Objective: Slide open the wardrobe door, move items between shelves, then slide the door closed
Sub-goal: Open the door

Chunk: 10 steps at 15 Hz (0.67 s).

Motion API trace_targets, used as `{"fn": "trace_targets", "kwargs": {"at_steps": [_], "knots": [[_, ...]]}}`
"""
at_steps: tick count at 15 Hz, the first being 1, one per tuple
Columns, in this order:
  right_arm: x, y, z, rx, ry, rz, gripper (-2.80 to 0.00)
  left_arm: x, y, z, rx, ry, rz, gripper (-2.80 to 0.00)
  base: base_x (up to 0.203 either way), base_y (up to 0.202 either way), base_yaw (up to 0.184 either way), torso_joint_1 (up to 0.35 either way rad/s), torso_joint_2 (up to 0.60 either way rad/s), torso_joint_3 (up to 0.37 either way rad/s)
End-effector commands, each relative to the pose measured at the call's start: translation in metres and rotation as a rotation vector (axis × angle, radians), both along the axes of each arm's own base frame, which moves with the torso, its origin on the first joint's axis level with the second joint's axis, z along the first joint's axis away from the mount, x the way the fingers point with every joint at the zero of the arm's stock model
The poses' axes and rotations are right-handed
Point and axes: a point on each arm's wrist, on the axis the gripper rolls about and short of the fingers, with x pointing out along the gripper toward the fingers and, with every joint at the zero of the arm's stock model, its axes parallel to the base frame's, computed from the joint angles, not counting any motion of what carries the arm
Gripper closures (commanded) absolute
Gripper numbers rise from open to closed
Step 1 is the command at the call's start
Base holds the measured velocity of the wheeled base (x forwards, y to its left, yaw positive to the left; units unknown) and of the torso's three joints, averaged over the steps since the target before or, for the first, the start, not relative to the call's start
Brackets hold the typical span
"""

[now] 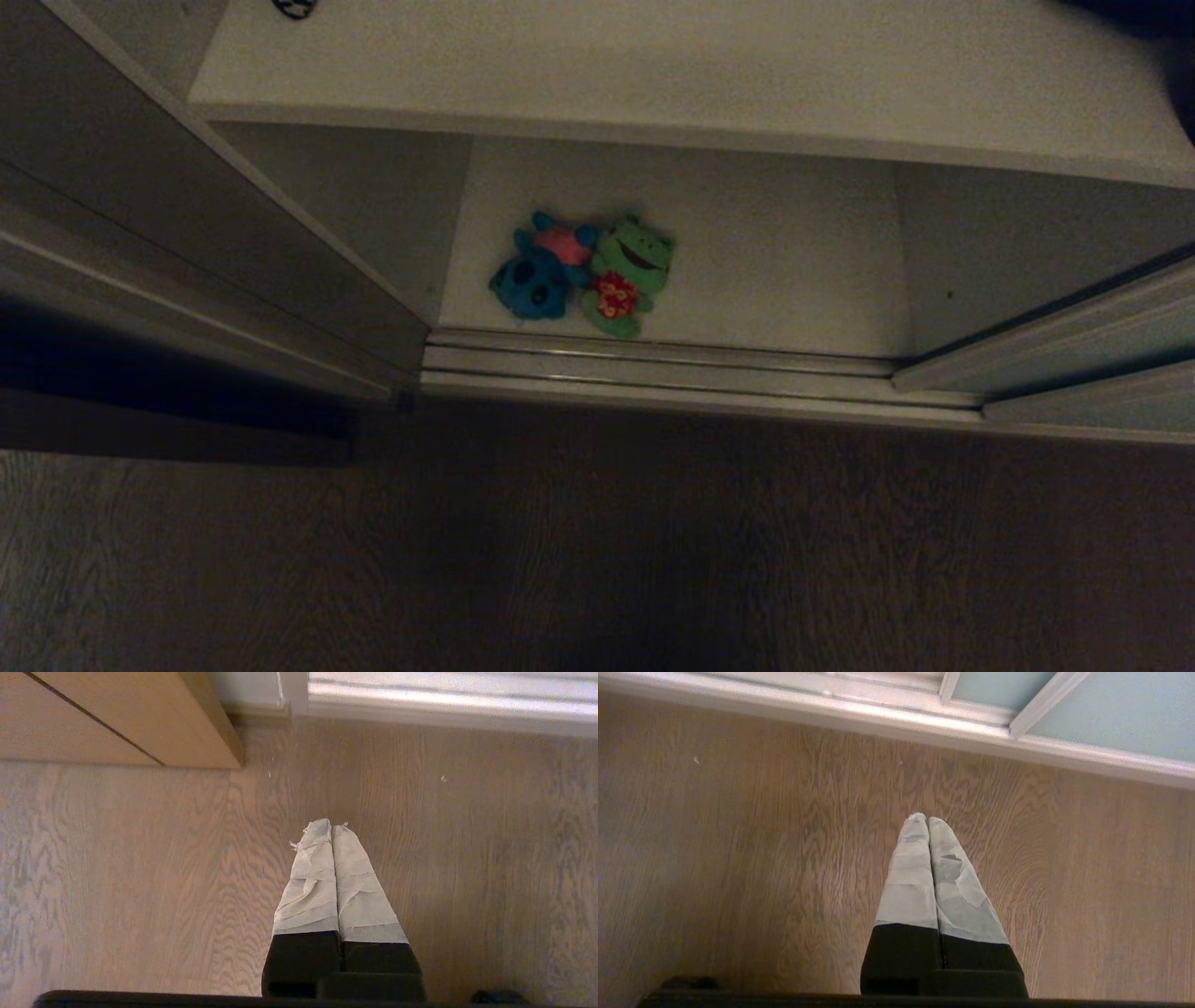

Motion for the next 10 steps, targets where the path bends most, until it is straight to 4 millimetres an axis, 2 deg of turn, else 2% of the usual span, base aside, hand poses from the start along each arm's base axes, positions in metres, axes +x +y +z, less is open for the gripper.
{"fn": "trace_targets", "kwargs": {"at_steps": [1,10], "knots": [[0.0000,0.0000,-0.0001,-0.001,0.000,0.000,0.00,0.0002,0.0000,-0.0003,-0.001,-0.001,0.000,0.00,0.000,0.000,0.000,0.006,0.00,-0.176],[-0.0001,0.0000,0.0001,-0.001,-0.001,0.000,0.00,0.0002,0.0000,-0.0003,-0.009,-0.001,0.000,0.00,0.000,0.000,0.000,0.001,0.00,-0.021]]}}
